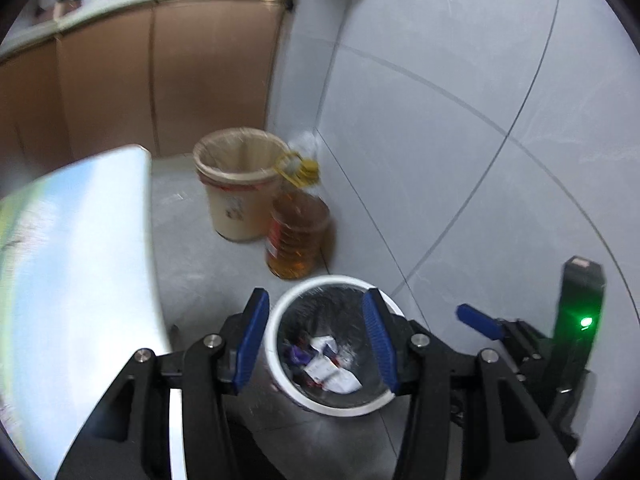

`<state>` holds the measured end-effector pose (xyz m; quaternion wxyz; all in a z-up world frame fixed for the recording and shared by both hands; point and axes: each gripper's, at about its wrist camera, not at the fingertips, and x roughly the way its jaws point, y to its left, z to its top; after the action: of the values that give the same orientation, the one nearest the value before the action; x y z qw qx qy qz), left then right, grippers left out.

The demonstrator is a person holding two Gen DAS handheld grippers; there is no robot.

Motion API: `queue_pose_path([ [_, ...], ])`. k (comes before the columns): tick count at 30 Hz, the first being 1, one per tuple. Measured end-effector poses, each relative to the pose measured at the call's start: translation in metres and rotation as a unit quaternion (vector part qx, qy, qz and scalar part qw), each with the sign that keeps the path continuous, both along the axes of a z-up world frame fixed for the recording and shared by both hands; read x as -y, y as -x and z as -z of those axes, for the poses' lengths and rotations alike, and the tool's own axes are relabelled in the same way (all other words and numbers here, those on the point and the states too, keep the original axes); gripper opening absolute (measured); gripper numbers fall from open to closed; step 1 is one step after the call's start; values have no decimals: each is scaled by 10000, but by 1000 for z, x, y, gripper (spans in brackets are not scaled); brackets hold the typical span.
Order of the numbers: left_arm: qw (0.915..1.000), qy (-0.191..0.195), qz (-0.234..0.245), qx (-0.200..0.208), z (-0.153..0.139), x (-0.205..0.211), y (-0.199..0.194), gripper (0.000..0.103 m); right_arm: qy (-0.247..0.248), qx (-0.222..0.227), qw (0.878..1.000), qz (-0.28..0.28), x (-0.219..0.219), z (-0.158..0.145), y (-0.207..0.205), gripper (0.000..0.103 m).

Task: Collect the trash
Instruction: 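Carry both items to the white bin and open both grippers, then move both grippers back toward the table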

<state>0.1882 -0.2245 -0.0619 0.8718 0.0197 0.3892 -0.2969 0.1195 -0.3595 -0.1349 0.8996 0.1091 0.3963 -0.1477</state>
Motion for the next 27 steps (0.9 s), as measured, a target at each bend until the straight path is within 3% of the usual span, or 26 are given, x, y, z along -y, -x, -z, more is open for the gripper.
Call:
queue_pose_path([
  [5, 9961, -6, -535, 705, -31, -44, 31, 47, 254, 518, 9980, -260, -34, -46, 12, 84],
  [9, 9901, -33, -967, 1019, -51, -83, 51, 47, 463, 918, 9930, -582, -71, -84, 26, 87],
  [21, 9610, -141, -2253, 1600, -95, -190, 109, 52, 779, 1730, 9719, -1391, -165, -153, 69, 100],
  [27, 9458, -222, -2710, 1773, -99, -224, 134, 53, 803, 2016, 9628, -1607, -191, -172, 90, 101],
])
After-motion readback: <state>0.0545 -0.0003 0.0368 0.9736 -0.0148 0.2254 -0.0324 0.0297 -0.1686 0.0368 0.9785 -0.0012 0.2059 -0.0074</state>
